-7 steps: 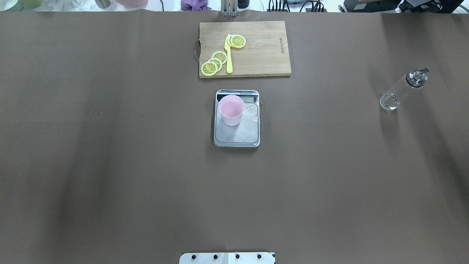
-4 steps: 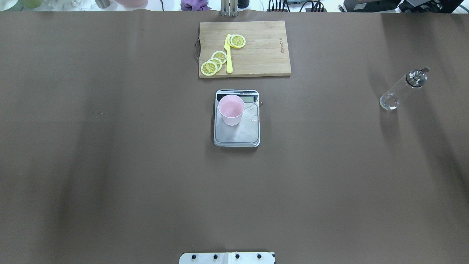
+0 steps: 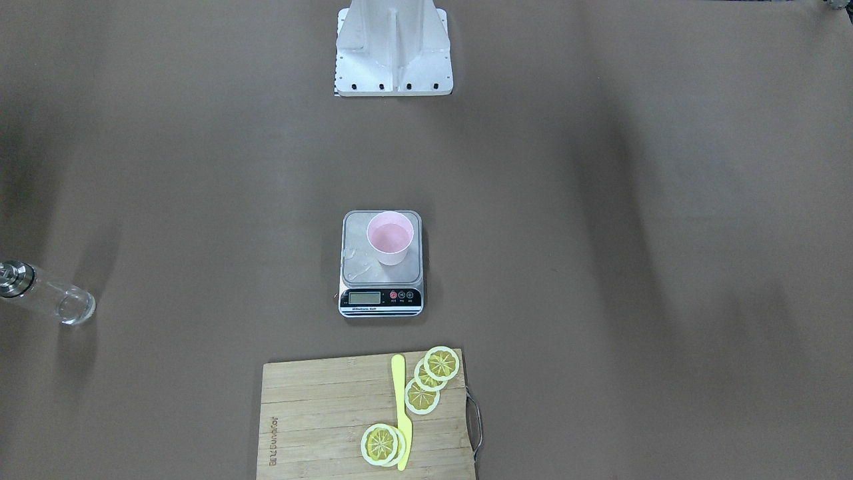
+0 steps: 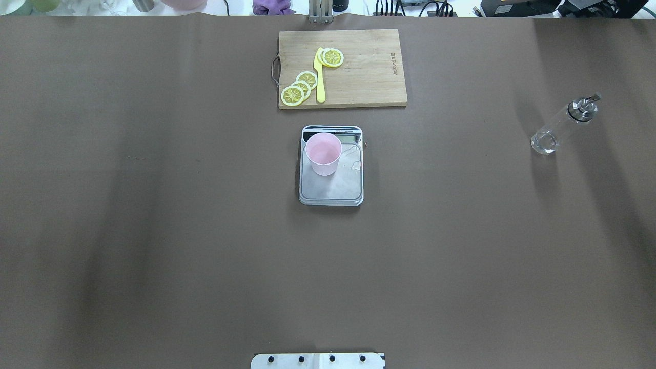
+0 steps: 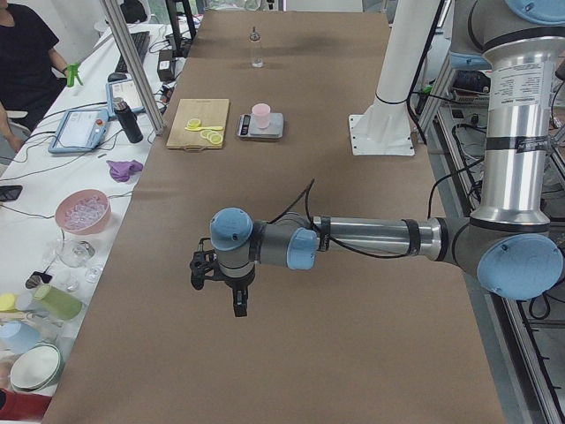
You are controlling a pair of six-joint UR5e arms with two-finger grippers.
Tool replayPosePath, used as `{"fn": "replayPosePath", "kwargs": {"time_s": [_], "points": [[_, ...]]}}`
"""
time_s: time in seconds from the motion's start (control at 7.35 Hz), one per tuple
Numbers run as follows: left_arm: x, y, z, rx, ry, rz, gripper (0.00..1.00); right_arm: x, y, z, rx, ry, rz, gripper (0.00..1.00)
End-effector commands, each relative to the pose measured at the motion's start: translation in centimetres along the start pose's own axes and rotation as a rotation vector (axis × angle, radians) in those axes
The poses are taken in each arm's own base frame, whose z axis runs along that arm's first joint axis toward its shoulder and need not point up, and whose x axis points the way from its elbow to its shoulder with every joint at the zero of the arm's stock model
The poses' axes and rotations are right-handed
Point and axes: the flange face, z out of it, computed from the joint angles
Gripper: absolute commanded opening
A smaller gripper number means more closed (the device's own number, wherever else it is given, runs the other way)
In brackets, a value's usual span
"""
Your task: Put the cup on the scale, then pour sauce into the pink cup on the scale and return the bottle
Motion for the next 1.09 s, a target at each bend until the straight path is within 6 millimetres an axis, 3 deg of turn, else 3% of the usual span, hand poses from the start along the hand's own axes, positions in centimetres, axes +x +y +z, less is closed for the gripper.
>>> {"fn": "replayPosePath", "kwargs": {"time_s": [0.0, 0.27, 0.95], "points": [[0.0, 0.0, 0.0, 0.0, 0.0, 0.0, 0.98, 1.0, 0.9, 0.7, 0.02, 0.0, 0.016, 1.0], [0.0, 0.0, 0.0, 0.0, 0.0, 0.0, 0.98, 3.0, 2.7, 1.5, 0.046, 0.0, 0.012, 1.0], [0.0, 0.0, 0.0, -0.001, 0.0, -0.001, 0.98, 3.2, 2.8, 0.9, 0.059, 0.0, 0.024, 1.0]]}}
